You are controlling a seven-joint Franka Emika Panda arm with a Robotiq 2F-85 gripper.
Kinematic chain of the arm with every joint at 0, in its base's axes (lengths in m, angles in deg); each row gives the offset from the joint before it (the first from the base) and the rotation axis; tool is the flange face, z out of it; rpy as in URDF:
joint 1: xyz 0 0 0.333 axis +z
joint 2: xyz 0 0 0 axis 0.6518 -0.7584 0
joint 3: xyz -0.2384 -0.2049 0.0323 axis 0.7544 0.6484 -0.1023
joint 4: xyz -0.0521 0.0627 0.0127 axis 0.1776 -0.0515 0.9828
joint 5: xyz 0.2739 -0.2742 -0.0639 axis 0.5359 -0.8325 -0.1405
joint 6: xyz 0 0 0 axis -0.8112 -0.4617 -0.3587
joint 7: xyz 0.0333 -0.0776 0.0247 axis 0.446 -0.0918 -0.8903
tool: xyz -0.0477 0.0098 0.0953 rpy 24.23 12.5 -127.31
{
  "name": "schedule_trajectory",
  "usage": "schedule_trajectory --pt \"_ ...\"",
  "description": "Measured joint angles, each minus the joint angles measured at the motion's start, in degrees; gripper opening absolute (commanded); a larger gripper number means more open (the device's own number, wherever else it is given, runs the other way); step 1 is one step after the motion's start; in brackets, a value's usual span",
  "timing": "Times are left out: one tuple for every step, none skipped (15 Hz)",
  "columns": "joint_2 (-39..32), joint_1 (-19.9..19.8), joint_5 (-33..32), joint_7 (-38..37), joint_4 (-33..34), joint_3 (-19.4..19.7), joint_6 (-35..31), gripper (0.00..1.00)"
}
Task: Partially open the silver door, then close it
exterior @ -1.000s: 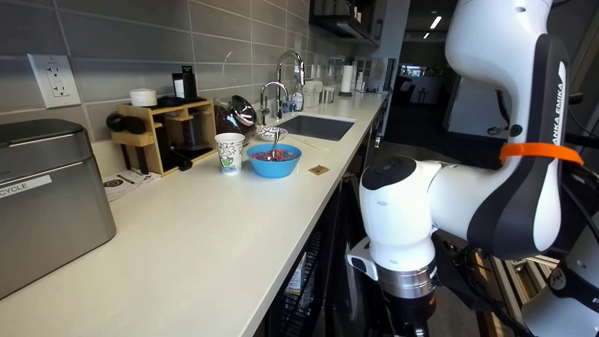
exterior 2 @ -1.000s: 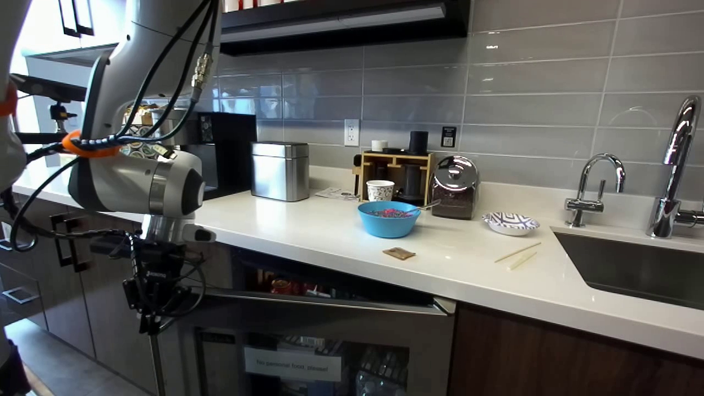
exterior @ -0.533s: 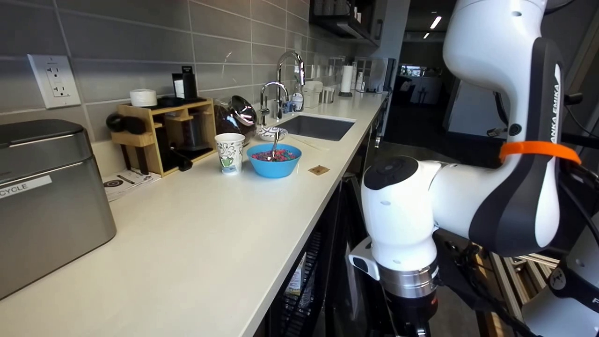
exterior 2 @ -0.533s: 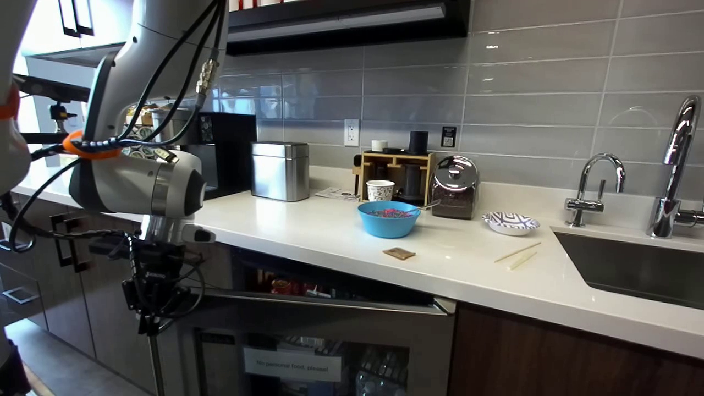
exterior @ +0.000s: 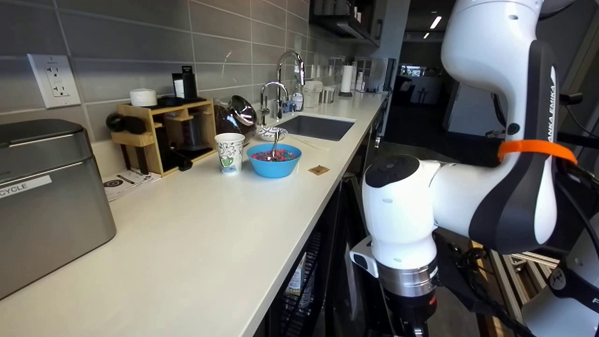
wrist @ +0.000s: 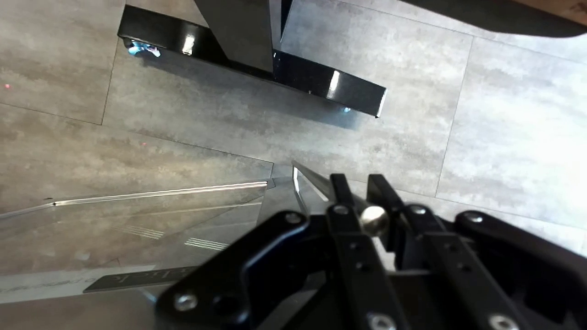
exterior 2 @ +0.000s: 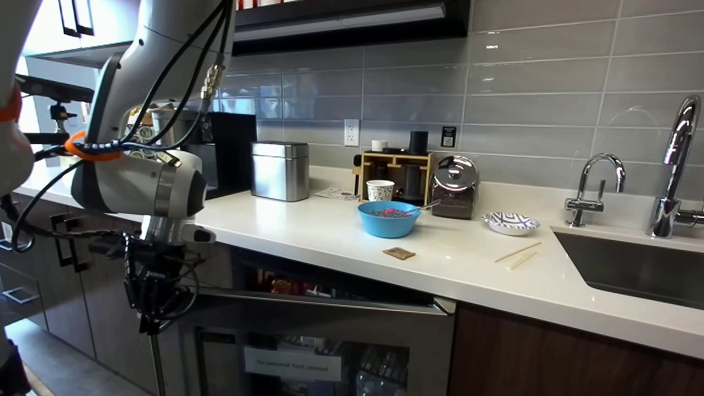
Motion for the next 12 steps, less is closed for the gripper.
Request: schedule_trajectory --pt "-0.05 -0.08 -0.09 -1.74 0.03 0.13 -0.65 0.03" --pt "-0.05 -0.09 -0.21 -3.44 0.07 0.35 -1.4 0.03" --pt "-0.05 -0.09 -0.35 -5.11 0.13 0.57 -2.13 0.03" --pt "-0.03 -0.05 -0.78 -6.85 0.15 0.88 -3.09 0.03" --pt "-0.01 0.0 -1.41 -8.81 0.19 1.2 -4.2 0.03" --pt "0.04 0.15 -2.21 -10.83 0.23 1.58 -5.34 0.03" --pt "0.14 0.4 -3.1 -12.79 0.28 1.99 -6.37 0.03" --pt "0.28 0.76 -4.17 -14.72 0.32 2.47 -7.41 0.03" --pt "0.5 1.27 -5.33 -16.76 0.34 3.01 -8.48 0.03" --pt "0.83 1.92 -6.59 -18.81 0.36 3.63 -9.52 0.03" --pt "1.25 2.78 -7.76 -20.82 0.37 4.36 -10.52 0.03" --pt "1.69 3.75 -8.75 -22.91 0.43 5.16 -11.44 0.03"
